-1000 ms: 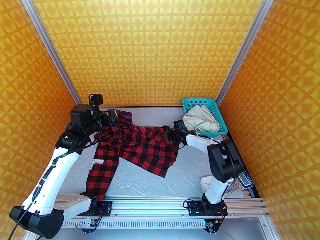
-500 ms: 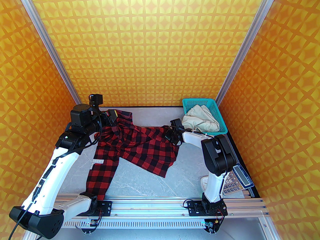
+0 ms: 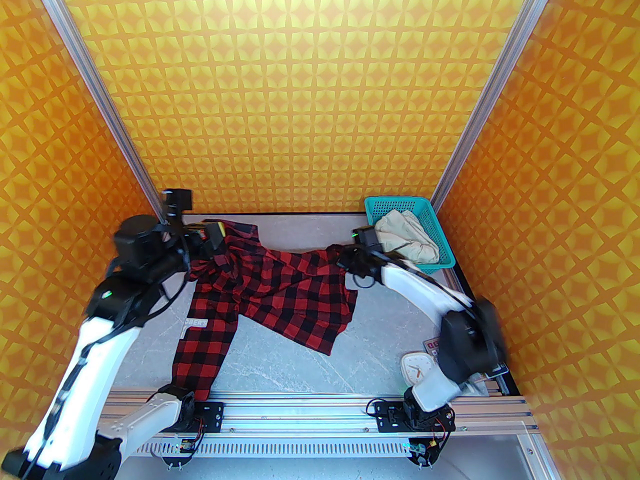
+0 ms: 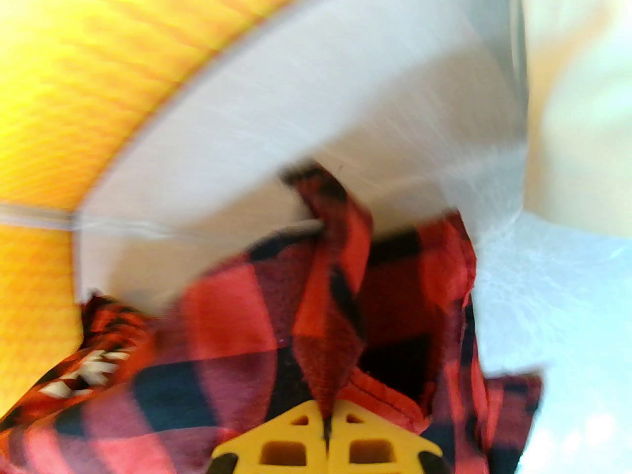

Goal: Fold and stack the mixed laundry pile

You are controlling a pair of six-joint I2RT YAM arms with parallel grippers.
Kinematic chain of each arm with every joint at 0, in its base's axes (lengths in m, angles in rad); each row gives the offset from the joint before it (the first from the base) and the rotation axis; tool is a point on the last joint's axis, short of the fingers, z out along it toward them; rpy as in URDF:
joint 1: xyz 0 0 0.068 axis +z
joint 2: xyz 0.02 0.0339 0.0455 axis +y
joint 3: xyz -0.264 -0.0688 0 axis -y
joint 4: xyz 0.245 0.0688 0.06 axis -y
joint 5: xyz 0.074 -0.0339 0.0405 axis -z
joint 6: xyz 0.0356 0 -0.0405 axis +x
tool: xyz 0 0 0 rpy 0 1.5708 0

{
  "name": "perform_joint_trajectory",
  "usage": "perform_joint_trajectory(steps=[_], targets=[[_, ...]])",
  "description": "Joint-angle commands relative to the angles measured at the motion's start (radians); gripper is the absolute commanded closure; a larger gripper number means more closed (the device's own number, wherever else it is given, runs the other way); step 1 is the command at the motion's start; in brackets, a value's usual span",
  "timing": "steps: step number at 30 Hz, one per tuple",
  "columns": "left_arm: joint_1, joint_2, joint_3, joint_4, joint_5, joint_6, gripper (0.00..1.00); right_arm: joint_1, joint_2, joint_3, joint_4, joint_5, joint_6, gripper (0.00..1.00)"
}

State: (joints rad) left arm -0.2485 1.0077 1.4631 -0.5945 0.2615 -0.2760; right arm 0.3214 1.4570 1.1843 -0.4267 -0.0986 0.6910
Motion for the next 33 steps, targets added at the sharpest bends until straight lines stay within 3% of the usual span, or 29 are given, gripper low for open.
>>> perform_joint_trajectory(steps=[1,4,8,13,19,24,25,26,28,29,33], targets=[[0.008,-0.012,0.124,-0.098,-0.013,0.115,1.0,0.002,-0.124,0.018,-0.159,0.039,-0.116,1.0],[0.022,0.077,0.218,-0.144,-0.062,0.129,1.0,0.002,-0.116,0.114,-0.213,0.049,-0.139,1.0],[0.085,0.284,0.318,-0.081,-0.054,0.118,1.0,-0.007,0.054,0.31,-0.248,0.056,-0.168,1.0],[0.192,0.62,0.461,0.092,0.03,0.09,1.0,-0.047,0.365,0.584,-0.242,-0.011,-0.172,1.0],[0.245,1.042,0.68,0.306,0.129,0.051,1.0,-0.095,0.714,0.826,-0.151,-0.052,-0.175,1.0],[0.249,1.25,0.762,0.556,0.187,0.044,1.0,-0.123,0.843,0.89,-0.009,-0.058,-0.157,1.0],[0.249,1.287,0.791,0.565,0.188,0.036,0.99,-0.123,0.852,0.9,-0.007,-0.051,-0.162,0.96],[0.249,1.315,0.82,0.554,0.188,0.035,0.91,-0.122,0.856,0.905,-0.007,-0.046,-0.164,0.89],[0.249,1.348,0.862,0.509,0.188,0.045,0.5,-0.123,0.846,0.894,-0.024,-0.058,-0.172,0.69],[0.249,1.341,0.855,0.487,0.187,0.054,0.42,-0.122,0.826,0.877,-0.039,-0.062,-0.178,0.6],[0.243,1.191,0.671,0.399,0.186,0.131,0.4,-0.12,0.65,0.667,-0.033,-0.046,-0.199,0.5]])
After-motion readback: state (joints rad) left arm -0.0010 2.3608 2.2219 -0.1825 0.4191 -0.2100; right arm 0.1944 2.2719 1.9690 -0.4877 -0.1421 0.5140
